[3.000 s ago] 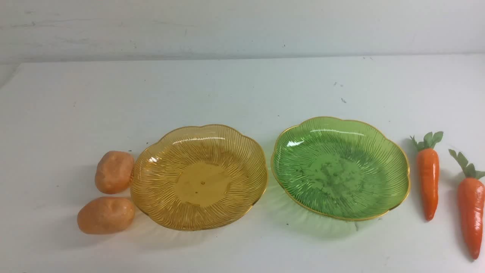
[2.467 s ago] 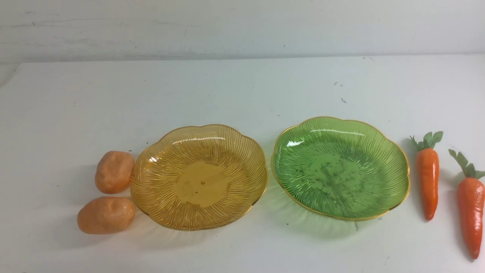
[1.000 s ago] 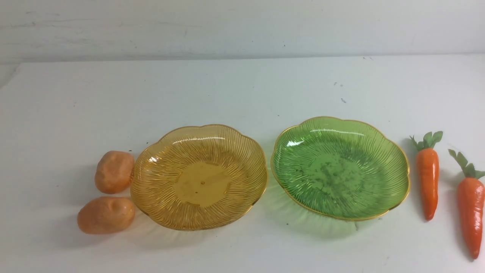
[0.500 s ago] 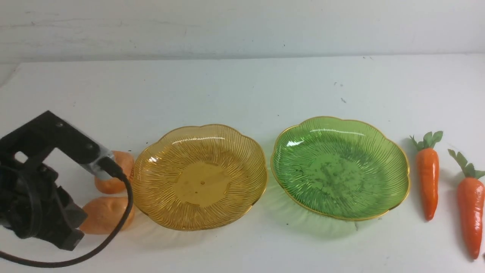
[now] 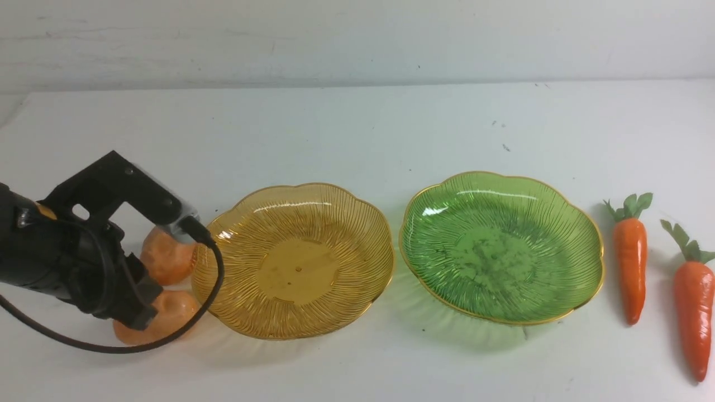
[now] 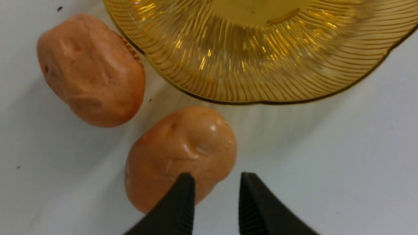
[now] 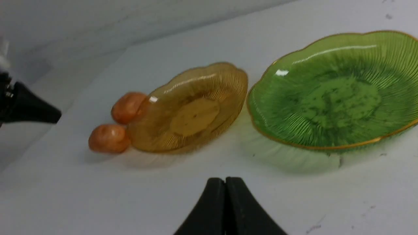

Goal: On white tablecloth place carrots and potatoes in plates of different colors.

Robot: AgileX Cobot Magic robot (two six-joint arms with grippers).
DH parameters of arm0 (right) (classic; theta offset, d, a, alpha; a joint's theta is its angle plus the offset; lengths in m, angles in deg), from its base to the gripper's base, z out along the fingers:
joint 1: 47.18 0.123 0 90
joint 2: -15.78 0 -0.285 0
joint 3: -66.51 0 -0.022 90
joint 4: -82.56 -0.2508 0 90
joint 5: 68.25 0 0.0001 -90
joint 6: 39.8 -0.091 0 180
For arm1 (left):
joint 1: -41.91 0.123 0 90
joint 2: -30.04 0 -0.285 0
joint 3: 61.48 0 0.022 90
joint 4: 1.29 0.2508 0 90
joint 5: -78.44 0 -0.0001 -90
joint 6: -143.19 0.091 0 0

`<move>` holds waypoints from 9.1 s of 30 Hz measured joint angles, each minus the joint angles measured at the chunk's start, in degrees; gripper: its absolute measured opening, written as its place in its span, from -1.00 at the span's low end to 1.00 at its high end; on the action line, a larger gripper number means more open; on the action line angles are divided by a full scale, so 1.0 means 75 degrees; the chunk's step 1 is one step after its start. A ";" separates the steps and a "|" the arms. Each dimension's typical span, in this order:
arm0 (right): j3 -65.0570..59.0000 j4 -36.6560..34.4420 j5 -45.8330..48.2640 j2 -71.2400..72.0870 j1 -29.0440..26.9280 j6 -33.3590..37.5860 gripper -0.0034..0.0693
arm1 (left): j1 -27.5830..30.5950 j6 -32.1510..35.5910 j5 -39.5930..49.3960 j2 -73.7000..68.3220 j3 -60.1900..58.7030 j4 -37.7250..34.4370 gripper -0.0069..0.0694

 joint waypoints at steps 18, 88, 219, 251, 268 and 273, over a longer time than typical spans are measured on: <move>0.0382 0.0502 0.0209 -0.0769 0.0000 0.0755 -0.95 | 0.0000 0.0376 -0.0891 -0.1751 0.0012 0.0647 0.72; 0.0382 -0.0080 0.0213 -0.0755 0.0000 0.0810 -0.95 | -0.1181 -0.3271 -0.0679 -0.3120 0.2390 -0.1219 0.97; 0.5577 0.4931 -0.3209 -1.1905 0.0003 -0.3337 -0.03 | -0.2946 -0.5281 0.2643 0.4097 0.0304 0.1250 -0.83; 0.6997 0.6241 -0.0048 -1.0636 0.0823 -0.3249 -0.54 | -0.2946 -0.5281 0.2140 0.4097 0.0295 0.1572 -0.83; 0.4652 0.4088 -0.1777 -1.0370 -0.1782 -0.2534 -0.13 | -0.2946 -0.5281 0.2140 0.4097 0.0295 0.1597 -0.83; 0.4643 0.4185 -0.2278 -1.0941 -0.1436 -0.2515 0.47 | -0.2946 -0.5281 0.2140 0.4097 0.0295 0.1605 -0.83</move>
